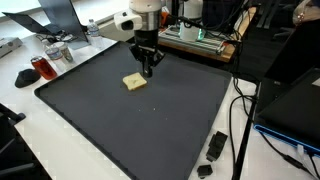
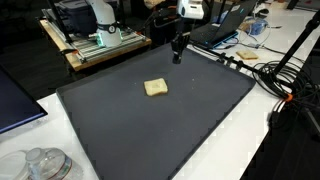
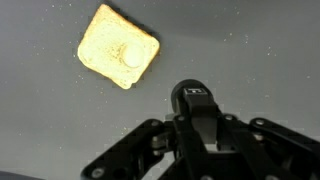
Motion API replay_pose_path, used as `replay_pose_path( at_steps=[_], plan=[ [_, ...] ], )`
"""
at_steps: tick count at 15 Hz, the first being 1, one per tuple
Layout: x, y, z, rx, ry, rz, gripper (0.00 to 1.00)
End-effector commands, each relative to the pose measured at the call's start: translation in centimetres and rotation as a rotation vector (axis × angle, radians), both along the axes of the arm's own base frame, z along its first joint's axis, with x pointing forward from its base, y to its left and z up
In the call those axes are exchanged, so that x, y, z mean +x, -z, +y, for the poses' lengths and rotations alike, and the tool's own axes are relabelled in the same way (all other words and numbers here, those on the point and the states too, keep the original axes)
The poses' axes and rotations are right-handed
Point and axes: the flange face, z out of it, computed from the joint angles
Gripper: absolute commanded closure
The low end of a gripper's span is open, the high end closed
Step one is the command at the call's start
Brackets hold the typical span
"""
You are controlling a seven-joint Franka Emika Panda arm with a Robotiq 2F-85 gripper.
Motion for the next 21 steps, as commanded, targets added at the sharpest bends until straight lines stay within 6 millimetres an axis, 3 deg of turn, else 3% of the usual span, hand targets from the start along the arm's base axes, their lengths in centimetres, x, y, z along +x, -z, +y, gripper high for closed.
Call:
replay_pose_path(
  at_steps=[1,4,5,11,15,21],
  plan=[
    [0.0,0.0,-0.1,0.000,0.001,0.002,0.78],
    [0.1,0.0,-0.3,-0.001,0.003,0.002,0.78],
    [0.3,-0.1,0.3,-0.050,0.044,-0.011,0.95],
    [0.4,-0.7,3.9,-0.275,0.294,-0.082,0.95],
    [0.8,1.1,5.1,-0.379,0.476,-0.093,0.95],
    [1.8,5.9,6.1,-0.503,0.614,-0.255,0.95]
  ],
)
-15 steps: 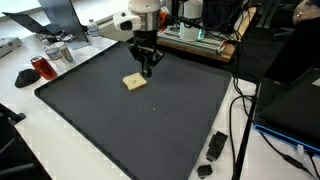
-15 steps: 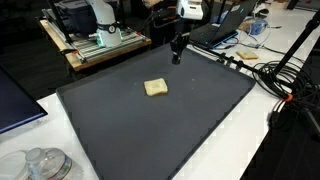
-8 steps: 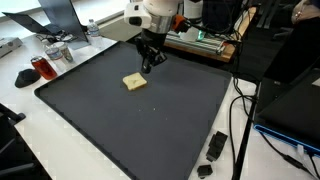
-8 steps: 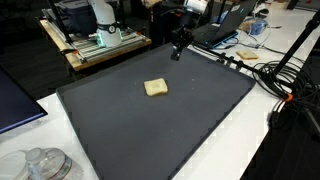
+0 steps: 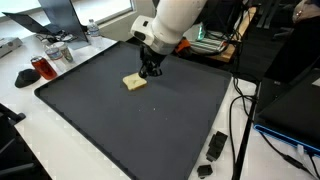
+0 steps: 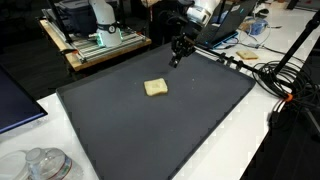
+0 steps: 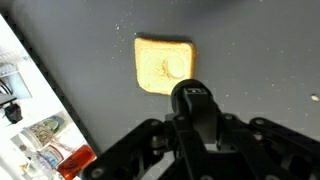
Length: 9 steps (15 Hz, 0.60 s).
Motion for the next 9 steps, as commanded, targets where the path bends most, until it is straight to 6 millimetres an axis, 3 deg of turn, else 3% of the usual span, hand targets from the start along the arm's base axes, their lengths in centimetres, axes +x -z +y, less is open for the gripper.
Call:
replay_pose_path(
  at_steps=[1,4,9],
  plan=[
    [0.8,2.7,0.9,-0.120,0.062,-0.080,0.95],
    [0.4,4.5,1.6,-0.190,0.127,-0.126,0.95],
    [-0.9,5.8,2.9,-0.293,0.218,-0.191,0.95]
  ],
)
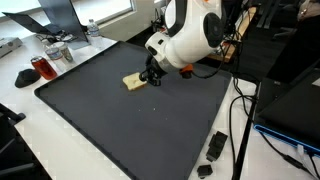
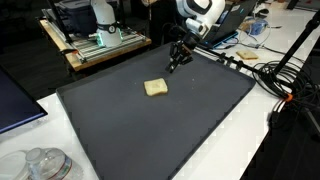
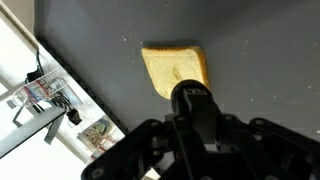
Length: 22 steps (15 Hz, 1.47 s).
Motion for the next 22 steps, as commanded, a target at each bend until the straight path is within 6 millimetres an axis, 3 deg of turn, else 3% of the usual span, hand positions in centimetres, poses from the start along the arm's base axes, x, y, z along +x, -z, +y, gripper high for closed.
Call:
replay_pose_path(
  at_steps=[1,7,11,17,22],
  plan=[
    [-0.3,0.2,1.2,-0.090,0.040,-0.066,0.95],
    [-0.2,0.2,2.7,-0.127,0.020,-0.085,0.95],
    [1.8,-2.3,2.3,-0.083,-0.012,-0.032,0.95],
    [5.9,-5.2,0.8,-0.027,-0.080,0.102,0.95],
    [8.7,-6.0,-1.7,0.101,-0.153,0.222,0.95]
  ],
)
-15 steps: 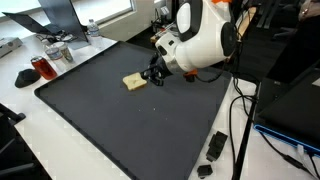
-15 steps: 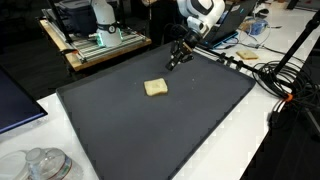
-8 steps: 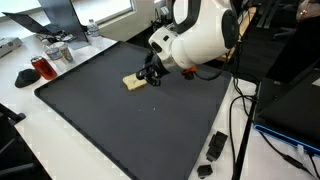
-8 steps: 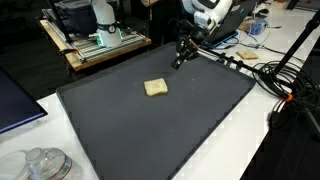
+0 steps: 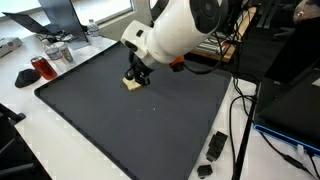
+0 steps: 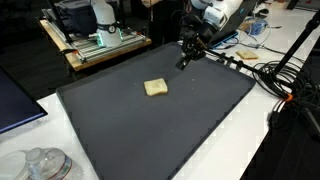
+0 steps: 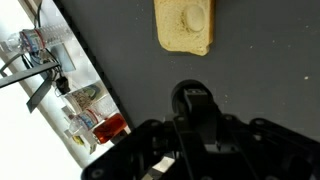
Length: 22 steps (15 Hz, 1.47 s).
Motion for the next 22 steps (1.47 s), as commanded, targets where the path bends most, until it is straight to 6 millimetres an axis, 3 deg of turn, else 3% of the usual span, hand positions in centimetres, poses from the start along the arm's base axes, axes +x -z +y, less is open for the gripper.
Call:
replay_pose_path(
  at_steps=[1,6,13,22],
  plan=[
    [2.3,-0.1,-1.7,0.116,-0.029,0.112,0.95],
    [4.7,0.2,-5.1,0.299,-0.078,0.239,0.95],
    [7.9,0.5,-11.3,0.498,-0.103,0.391,0.95],
    [9.6,2.0,-18.5,0.695,-0.169,0.551,0.95]
  ],
)
